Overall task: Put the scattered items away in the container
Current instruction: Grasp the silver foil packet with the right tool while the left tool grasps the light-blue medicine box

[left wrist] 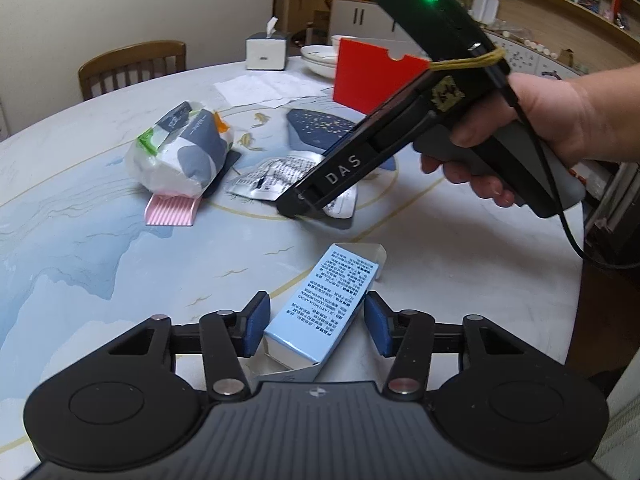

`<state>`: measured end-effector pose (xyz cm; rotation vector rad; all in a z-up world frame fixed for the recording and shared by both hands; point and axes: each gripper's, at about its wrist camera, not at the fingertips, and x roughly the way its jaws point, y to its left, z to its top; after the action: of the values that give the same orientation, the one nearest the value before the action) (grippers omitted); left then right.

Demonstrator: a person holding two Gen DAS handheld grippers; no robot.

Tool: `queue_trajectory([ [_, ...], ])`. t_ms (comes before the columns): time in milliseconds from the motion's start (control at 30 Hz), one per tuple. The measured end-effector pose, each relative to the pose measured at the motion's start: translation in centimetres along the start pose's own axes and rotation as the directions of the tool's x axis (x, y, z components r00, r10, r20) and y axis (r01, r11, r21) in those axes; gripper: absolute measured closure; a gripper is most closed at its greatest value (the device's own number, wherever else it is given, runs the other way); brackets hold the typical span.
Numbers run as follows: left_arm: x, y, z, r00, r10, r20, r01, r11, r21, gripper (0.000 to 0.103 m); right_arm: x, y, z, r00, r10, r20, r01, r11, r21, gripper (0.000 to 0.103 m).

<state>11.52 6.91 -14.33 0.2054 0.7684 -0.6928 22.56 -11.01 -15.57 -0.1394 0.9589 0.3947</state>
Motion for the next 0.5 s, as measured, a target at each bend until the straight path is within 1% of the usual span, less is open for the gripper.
queue_trajectory([
  [133,0.3,-0.3,0.5,0.999,0.024,-0.022,-0.024,1.0,-0.007,0.058,-0.3,-0.3,-0.1,1.0,-0.015,-0.011,0.015,1.0,0.015,0.042],
  [200,0.4,-0.5,0.7,0.999,0.03,-0.031,-0.031,0.999,-0.016,0.063,-0.6,-0.7,-0.3,1.0,-0.017,-0.011,0.017,1.0,0.024,0.043],
  [233,0.5,-0.5,0.9,0.999,0.032,-0.034,-0.033,0.999,-0.025,0.068,-0.7,-0.9,-0.5,1.0,-0.015,-0.011,0.016,0.999,0.031,0.043],
  [267,0.6,-0.5,0.9,0.999,0.033,-0.037,-0.034,0.999,-0.035,0.07,-0.9,-1.2,-0.6,1.0,-0.016,-0.013,0.016,0.999,0.04,0.043],
  [433,0.8,-0.6,1.4,0.998,0.051,-0.039,-0.054,0.996,-0.073,0.07,-2.0,-2.4,-1.5,1.0,-0.019,-0.016,0.02,0.997,0.079,0.045],
  [500,0.7,-0.7,1.7,0.998,0.051,-0.037,-0.055,0.994,-0.092,0.07,-2.8,-2.9,-1.8,1.0,-0.011,-0.005,0.012,0.996,0.091,0.045],
])
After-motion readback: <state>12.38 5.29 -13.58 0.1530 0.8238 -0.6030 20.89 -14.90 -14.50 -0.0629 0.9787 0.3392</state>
